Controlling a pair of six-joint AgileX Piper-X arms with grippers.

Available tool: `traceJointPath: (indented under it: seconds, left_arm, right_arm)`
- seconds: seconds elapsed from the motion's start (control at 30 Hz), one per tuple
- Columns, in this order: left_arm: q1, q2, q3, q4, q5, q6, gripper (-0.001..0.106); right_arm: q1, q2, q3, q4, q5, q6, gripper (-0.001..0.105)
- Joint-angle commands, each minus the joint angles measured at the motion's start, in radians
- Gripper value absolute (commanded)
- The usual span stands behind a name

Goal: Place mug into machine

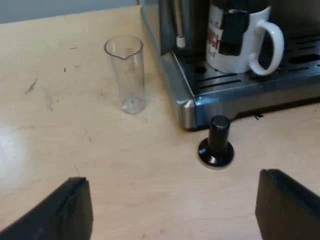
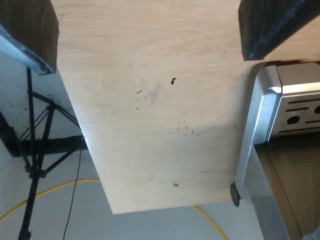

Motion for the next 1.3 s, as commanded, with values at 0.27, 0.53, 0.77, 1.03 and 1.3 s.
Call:
traceJointPath:
  seconds: [0.27, 0.53, 0.77, 1.03, 1.3]
  left_arm:
    - [0.000, -0.143, 0.095, -0.106, -0.024, -0.004, 0.068]
    - [0.000, -0.143, 0.095, -0.105, -0.024, -0.004, 0.068]
    - [0.000, -0.143, 0.095, -0.105, -0.024, -0.004, 0.068]
    - [0.000, -0.143, 0.095, -0.105, -0.024, -0.004, 0.068]
    - [0.000, -0.143, 0.095, -0.105, -0.024, -0.004, 0.068]
  right_arm:
    - [-0.003, -0.044, 0.059, -0.007, -0.045, -0.010, 0.087]
    - [-0.003, -0.044, 0.068, -0.012, -0.045, -0.007, 0.087]
    - [-0.003, -0.044, 0.068, -0.012, -0.045, -0.007, 0.087]
    - [-0.003, -0.044, 0.068, -0.012, -0.045, 0.010, 0.087]
    - [-0.003, -0.044, 0.068, -0.012, -0.041, 0.016, 0.087]
